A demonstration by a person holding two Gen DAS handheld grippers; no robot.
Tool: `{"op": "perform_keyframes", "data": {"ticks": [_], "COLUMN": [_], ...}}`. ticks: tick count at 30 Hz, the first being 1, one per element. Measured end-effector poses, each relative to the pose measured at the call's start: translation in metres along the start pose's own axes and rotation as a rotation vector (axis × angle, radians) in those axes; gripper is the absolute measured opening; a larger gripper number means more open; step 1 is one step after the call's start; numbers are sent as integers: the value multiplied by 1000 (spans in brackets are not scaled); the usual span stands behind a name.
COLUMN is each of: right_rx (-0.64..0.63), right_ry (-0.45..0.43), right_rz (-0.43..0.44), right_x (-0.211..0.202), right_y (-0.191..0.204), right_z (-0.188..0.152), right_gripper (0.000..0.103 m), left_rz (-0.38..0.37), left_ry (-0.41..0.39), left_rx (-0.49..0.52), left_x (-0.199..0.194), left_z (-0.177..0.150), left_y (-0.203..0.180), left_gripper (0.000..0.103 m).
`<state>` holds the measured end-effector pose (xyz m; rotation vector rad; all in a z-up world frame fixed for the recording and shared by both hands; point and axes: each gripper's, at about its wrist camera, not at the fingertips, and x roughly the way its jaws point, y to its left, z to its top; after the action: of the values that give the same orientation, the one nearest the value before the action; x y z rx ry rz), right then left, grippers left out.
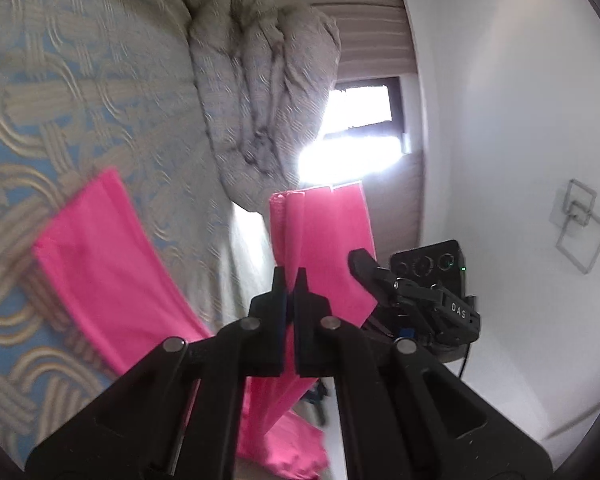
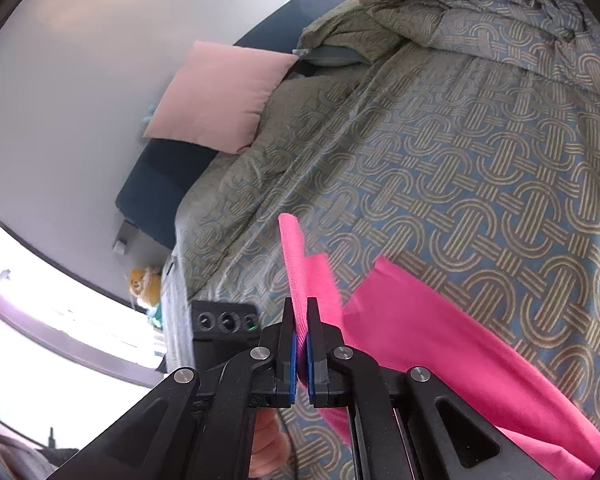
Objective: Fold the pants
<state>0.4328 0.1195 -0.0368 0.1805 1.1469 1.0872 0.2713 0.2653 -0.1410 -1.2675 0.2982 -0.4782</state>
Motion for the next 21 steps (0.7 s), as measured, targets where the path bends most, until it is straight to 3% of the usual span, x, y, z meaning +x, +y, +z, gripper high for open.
{"op": "perform_keyframes", "data": {"ticks": [8,21], "right_rx": [-56,-101], "right_ry": [39,67], "right_rz": [-115,-275], "right_x": [40,98], "right_y": [-2,-34], "right_z": [3,2], "right_gripper": [2,2], "left_rz": [259,455], "left_ry": [-76,-119], "left_rx": [126,101], "left_x": [-8,-9], "left_z": [-11,-18], "left_y": [-18,21], "left_gripper": [3,3]}}
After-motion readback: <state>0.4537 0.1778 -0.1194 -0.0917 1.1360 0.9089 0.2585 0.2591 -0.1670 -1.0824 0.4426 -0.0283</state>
